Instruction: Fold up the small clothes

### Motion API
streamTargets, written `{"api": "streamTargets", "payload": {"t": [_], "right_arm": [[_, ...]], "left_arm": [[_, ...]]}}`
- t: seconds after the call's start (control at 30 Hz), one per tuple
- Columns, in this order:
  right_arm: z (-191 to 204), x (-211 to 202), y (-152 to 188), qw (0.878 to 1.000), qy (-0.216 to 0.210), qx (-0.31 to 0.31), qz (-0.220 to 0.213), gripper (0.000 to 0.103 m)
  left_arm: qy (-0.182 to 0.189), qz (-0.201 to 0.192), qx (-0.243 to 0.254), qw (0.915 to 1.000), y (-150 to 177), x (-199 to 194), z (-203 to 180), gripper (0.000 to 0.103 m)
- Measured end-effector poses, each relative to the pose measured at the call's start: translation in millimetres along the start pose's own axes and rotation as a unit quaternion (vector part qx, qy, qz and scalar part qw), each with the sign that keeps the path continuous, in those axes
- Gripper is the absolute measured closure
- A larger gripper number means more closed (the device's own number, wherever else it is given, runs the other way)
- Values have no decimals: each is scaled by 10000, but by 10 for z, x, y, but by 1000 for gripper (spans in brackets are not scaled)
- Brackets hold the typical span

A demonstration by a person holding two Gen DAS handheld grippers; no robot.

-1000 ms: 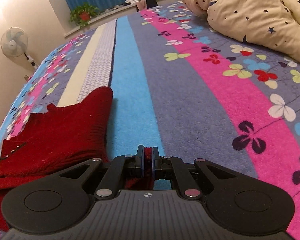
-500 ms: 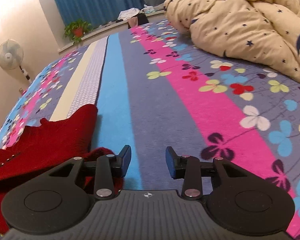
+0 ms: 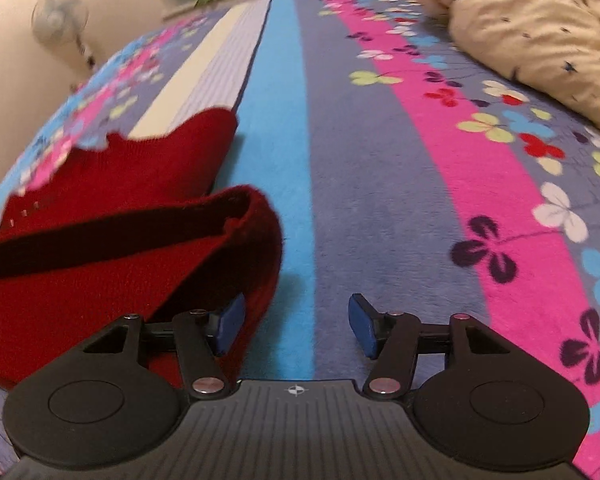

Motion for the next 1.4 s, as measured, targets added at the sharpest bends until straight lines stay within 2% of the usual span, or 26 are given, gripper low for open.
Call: {"api": "streamTargets", "payload": {"t": [0.17, 0.3, 0.37, 0.5, 0.8, 0.93, 1.03, 1.1, 1.13, 1.27, 1.4], "right_arm": [[104, 120, -106, 9998, 62, 164, -70, 44], [134, 223, -190, 9993, 110, 316, -145, 44], [130, 259, -244, 9986, 70, 471, -226, 44], [101, 297, -307, 9967, 4, 745, -331, 44], [134, 414, -218, 9982, -14, 602, 50, 44], [130, 405, -195, 9981, -40, 611, 77, 44], [144, 398, -193, 9982, -61, 585, 69, 50], [185, 383, -196, 9984, -225, 513, 52, 80], [223, 366, -203, 9989, -238, 407, 1, 89], [280, 254, -254, 9988, -286, 249, -299, 92], [193, -46, -396, 9911, -487, 667, -1044, 92]], "left_arm": [[-49, -183, -112, 9998, -140, 190, -55, 35], [84, -383, -865, 9955, -288, 259, 100, 35], [141, -426, -1033, 9936, -340, 285, 130, 35], [181, -415, -1115, 9927, -386, 381, 160, 35], [131, -243, -1200, 9924, -402, 609, 183, 36], [131, -267, -1227, 9920, -404, 629, 175, 38], [129, -286, -1154, 9928, -402, 627, 169, 48], [174, -296, -1133, 9930, -409, 629, 159, 74], [214, -312, -1120, 9930, -409, 619, 153, 85], [201, -441, -1095, 9928, -417, 535, 145, 89], [276, -835, -1045, 9906, -484, 326, 140, 90]]}}
Point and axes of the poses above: each gripper's, at about its wrist camera, not at the fingertips, and x roughly the way its jaws point, z to its left, y to its underside, the point moved 3 cm from there along x, roughly the way its jaws point, and after that the axes turned 5 degrees about -z, right-handed, at the moved point
